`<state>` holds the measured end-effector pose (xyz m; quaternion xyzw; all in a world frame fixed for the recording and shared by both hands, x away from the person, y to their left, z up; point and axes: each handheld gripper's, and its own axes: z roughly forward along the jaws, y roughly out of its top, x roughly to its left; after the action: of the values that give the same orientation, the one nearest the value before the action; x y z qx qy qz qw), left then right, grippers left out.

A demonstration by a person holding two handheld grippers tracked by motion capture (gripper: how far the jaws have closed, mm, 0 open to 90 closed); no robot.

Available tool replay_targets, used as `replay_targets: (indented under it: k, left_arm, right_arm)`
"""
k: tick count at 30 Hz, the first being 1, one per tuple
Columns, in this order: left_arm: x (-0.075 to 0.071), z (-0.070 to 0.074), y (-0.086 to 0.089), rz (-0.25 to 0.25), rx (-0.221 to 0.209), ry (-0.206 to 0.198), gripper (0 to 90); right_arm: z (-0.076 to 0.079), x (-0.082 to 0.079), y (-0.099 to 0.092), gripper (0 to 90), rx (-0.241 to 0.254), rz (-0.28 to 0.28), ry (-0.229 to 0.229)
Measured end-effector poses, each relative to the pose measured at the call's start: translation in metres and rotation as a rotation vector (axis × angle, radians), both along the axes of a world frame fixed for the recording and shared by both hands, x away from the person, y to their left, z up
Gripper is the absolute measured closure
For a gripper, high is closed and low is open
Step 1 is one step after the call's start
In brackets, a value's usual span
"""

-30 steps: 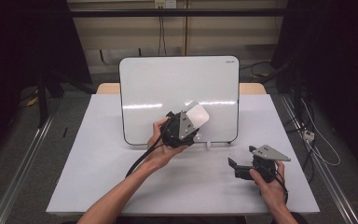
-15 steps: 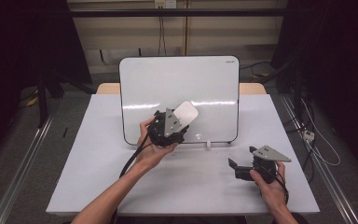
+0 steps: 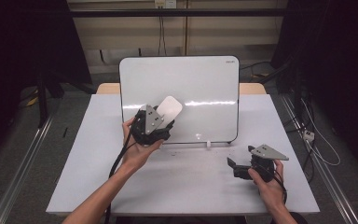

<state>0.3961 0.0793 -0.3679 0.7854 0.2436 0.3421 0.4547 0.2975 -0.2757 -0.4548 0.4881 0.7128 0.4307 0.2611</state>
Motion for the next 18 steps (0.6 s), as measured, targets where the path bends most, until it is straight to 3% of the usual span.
replay_targets:
  k: [8, 15, 18]
  left_arm:
    - [-0.005, 0.005, 0.026, 0.074, 0.01, -0.018, 31.0]
    - [-0.007, 0.007, 0.046, 0.14, -0.033, -0.017, 31.0]
    - [-0.009, 0.004, 0.05, 0.151, -0.03, -0.015, 31.0]
  right_arm:
    - [0.0, -0.002, -0.002, 5.9, 0.003, 0.003, -0.003]
    - [0.0, -0.004, -0.007, 5.9, 0.008, -0.003, -0.008]
    - [-0.001, -0.004, -0.006, 5.9, 0.008, 0.0, -0.008]
